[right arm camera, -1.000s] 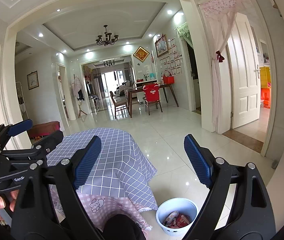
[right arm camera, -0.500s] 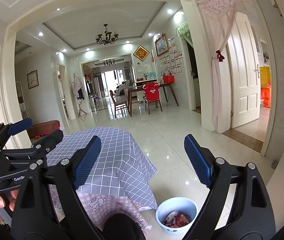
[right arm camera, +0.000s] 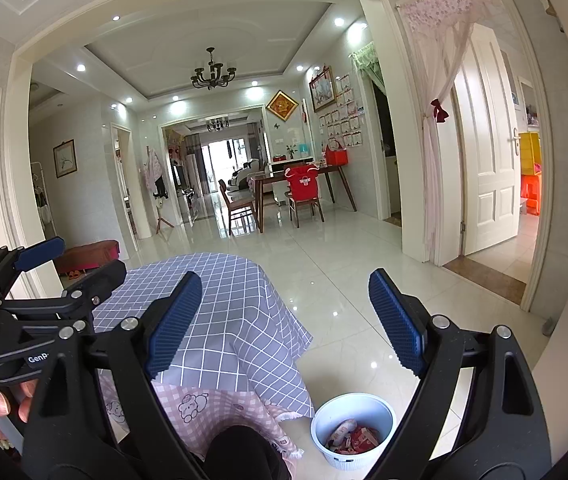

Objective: Collect trash

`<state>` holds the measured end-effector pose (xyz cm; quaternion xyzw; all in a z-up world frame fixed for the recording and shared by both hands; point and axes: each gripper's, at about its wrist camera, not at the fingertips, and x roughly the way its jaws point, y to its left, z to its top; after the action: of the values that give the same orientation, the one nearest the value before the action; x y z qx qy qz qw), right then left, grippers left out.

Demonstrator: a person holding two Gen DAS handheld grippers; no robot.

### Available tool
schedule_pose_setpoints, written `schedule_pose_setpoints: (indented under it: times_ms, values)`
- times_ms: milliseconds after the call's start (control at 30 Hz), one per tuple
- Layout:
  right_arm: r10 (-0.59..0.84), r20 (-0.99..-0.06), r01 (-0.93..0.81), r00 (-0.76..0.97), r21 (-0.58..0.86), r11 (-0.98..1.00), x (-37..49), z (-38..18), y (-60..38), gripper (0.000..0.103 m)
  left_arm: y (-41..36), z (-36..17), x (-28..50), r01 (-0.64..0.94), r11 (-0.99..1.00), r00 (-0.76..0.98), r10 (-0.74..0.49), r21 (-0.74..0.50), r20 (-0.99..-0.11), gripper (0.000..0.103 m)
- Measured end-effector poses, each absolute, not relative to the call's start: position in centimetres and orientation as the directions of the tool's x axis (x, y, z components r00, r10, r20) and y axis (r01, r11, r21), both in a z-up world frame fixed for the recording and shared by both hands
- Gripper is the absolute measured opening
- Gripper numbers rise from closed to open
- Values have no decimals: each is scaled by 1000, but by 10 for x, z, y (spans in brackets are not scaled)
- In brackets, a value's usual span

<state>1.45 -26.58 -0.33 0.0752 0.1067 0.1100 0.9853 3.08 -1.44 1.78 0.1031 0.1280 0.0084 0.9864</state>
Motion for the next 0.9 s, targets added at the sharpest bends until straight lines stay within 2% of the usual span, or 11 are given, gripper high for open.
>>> schedule_pose_setpoints:
  times_ms: [900]
  values:
    - [233, -196, -200, 953, 173, 964, 14, 0, -268, 84, -13, 20, 31, 10, 978, 966, 44, 208, -255, 93]
